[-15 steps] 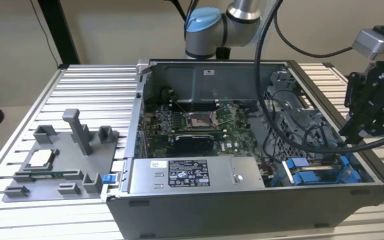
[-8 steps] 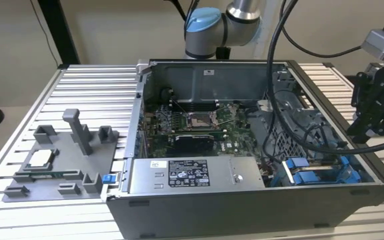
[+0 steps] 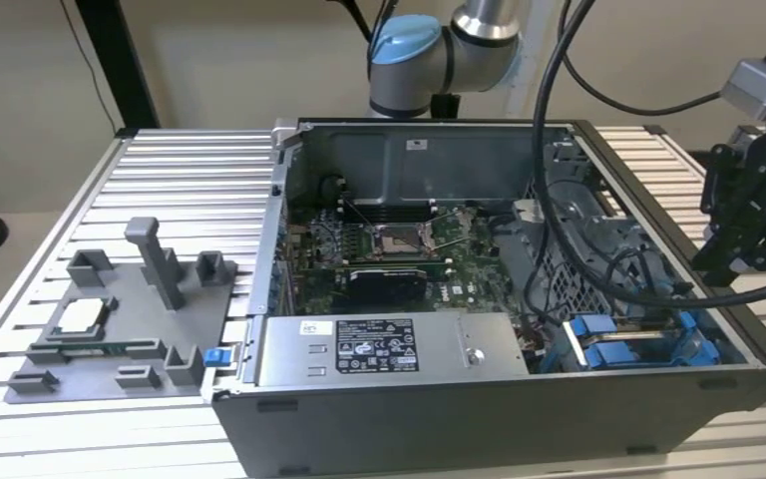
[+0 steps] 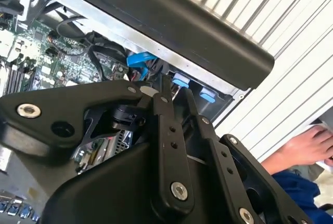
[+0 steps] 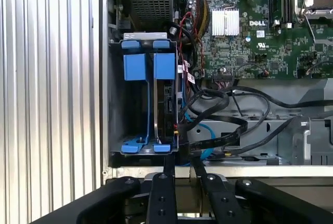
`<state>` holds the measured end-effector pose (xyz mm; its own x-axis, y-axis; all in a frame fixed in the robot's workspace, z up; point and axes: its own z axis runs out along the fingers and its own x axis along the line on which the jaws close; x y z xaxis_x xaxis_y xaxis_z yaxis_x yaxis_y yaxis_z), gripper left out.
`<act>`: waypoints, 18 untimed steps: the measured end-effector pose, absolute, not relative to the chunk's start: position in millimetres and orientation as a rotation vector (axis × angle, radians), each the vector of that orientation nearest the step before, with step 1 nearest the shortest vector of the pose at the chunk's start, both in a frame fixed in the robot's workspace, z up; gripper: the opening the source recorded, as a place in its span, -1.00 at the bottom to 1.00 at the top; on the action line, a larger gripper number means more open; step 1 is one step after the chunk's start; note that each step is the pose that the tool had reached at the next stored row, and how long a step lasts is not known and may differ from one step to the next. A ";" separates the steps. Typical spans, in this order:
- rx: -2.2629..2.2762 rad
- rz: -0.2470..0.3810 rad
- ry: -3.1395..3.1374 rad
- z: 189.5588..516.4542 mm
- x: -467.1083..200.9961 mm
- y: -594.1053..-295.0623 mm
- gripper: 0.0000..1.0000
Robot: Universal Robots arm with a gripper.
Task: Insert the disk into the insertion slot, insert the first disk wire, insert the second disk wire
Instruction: 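Insert the second disk wire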
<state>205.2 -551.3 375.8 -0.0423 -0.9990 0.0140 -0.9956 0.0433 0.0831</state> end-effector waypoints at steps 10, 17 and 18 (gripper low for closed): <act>2.148 -0.163 -2.238 371.7 206.5 -556.3 1.00; 2.143 -0.200 -2.233 368.8 206.7 -564.5 1.00; 2.142 -0.205 -2.232 368.3 206.7 -564.6 1.00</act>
